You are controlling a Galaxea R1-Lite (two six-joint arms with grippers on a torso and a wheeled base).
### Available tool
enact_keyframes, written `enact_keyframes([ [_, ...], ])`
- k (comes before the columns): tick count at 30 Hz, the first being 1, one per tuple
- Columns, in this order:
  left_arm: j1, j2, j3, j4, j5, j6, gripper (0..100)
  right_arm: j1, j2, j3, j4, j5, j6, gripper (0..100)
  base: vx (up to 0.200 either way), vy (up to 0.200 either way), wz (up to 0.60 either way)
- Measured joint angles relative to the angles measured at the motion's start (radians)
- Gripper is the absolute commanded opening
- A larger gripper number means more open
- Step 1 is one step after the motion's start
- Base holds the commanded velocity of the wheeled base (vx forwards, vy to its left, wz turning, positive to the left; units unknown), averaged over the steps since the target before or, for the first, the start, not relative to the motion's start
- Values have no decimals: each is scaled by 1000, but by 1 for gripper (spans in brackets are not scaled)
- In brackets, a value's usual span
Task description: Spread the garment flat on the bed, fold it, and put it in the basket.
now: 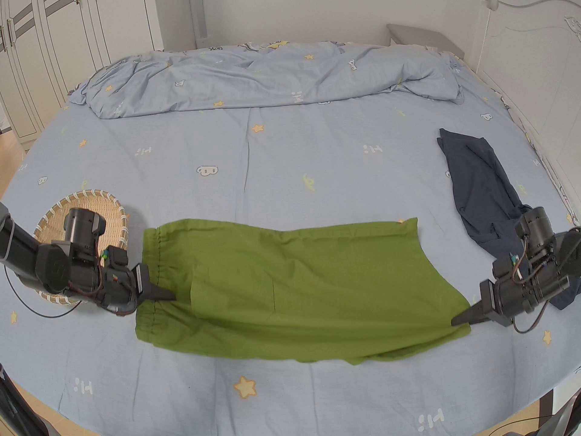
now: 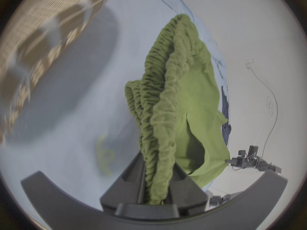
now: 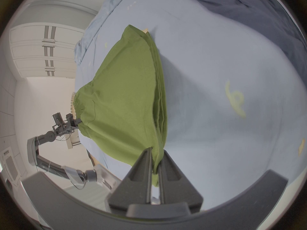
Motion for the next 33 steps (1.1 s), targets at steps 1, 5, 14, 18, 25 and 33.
enact_keyframes([
  [1, -1, -9, 36, 0, 0, 19, 0, 4, -24, 36, -1, -4, -4, 0, 0, 0, 0],
  [5, -4, -41, 151, -4, 0, 80, 0, 21, -125, 155, -1, -14, -12, 0, 0, 0, 0],
  [14, -19, -89, 256, -6, 4, 119, 0, 39, -269, 298, -3, -21, -19, 100, 0, 0, 0],
  [18, -34, -113, 266, -6, 8, 114, 0, 39, -285, 313, -3, -23, -14, 100, 0, 0, 0],
  [25, -59, -162, 275, 4, 34, 114, 0, 20, -295, 285, -37, -21, -7, 100, 0, 0, 0],
  [33, -49, -202, 249, 25, 147, 125, 0, -8, -254, 98, -64, -19, 33, 100, 0, 0, 0],
])
